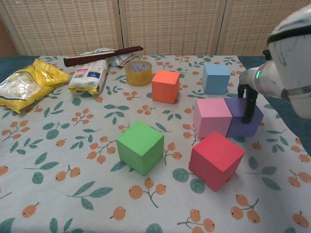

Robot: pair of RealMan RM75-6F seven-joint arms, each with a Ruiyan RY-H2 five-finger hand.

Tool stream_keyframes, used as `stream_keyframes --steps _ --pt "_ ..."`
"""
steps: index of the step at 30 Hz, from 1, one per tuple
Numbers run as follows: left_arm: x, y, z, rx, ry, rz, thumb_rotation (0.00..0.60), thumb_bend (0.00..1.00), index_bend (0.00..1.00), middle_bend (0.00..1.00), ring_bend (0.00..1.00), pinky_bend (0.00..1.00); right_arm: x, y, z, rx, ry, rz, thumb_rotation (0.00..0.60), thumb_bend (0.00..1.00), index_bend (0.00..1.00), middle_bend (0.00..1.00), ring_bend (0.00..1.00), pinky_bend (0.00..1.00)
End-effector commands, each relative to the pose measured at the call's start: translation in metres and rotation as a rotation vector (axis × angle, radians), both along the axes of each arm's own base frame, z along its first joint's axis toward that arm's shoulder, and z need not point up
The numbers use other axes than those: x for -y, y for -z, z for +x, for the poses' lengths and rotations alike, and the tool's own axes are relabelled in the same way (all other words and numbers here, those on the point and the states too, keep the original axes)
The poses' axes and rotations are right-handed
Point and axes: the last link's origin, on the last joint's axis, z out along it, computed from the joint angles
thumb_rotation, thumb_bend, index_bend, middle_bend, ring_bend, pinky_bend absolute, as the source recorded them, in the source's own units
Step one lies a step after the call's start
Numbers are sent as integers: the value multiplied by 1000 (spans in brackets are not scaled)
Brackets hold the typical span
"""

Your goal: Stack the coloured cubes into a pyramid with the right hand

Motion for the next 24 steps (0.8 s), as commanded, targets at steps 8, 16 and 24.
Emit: stream_keyframes --steps 8,16,24 --pt "0 0 0 0 -1 -3 600 437 0 0 0 141 0 2 2 20 6 5 600 144 503 102 0 45" --pt "0 0 0 2 0 -1 600 436 0 0 0 141 0 1 3 35 14 19 600 145 39 0 0 45" --pt "1 0 0 2 1 -4 600 437 0 0 0 141 -2 -6 3 40 14 38 600 145 0 0 0 20"
